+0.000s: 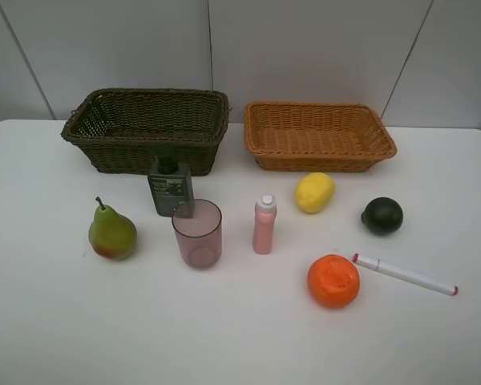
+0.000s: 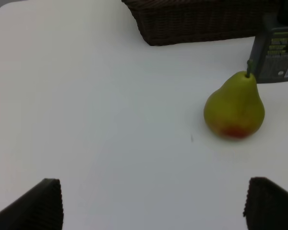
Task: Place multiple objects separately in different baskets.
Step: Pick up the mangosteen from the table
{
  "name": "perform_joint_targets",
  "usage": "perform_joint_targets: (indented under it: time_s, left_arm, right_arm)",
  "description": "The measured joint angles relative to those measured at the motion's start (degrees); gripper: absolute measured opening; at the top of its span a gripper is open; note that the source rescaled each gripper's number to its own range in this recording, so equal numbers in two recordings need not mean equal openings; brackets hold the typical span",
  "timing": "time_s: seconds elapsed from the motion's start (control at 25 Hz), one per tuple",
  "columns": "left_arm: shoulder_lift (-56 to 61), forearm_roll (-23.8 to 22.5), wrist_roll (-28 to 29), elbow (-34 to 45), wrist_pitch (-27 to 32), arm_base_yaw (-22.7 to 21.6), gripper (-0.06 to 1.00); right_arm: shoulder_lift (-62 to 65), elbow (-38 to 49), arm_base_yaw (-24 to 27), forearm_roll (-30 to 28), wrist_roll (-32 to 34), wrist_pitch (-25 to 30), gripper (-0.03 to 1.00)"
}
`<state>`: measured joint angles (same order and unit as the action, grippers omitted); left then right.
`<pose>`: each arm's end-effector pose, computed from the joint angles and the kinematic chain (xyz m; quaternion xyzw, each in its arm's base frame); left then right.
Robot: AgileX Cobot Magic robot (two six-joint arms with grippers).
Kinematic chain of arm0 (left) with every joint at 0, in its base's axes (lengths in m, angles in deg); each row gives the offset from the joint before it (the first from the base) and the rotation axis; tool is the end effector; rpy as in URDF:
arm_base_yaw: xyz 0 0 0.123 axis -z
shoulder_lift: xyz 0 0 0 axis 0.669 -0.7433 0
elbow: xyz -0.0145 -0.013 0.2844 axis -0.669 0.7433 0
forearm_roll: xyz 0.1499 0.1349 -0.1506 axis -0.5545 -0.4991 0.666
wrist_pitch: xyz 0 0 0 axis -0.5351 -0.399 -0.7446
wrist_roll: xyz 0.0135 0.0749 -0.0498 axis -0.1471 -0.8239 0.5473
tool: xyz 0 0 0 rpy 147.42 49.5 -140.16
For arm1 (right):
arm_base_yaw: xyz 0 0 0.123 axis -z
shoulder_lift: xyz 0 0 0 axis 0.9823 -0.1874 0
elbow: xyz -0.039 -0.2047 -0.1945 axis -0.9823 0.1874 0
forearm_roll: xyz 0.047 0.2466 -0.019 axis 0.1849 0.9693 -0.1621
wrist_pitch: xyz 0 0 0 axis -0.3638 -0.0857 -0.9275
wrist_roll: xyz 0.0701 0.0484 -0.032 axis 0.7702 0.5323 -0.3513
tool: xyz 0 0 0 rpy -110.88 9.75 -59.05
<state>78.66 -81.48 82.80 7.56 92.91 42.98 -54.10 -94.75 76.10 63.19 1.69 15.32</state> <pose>0.0014 -0.0070 0.2530 0.0441 0.8751 -0.0279 0.4812 0.0034 -0.0092 0.2841 0.0093 0.8571 -0.0268 0.5144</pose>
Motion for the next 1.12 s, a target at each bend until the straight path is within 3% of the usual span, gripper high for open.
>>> perform_joint_targets:
  time_s: [1.12]
  left_arm:
    - [0.00,0.00,0.00,0.00,0.00,0.00,1.00]
  right_arm:
    - [0.00,0.00,0.00,0.00,0.00,0.00,0.97]
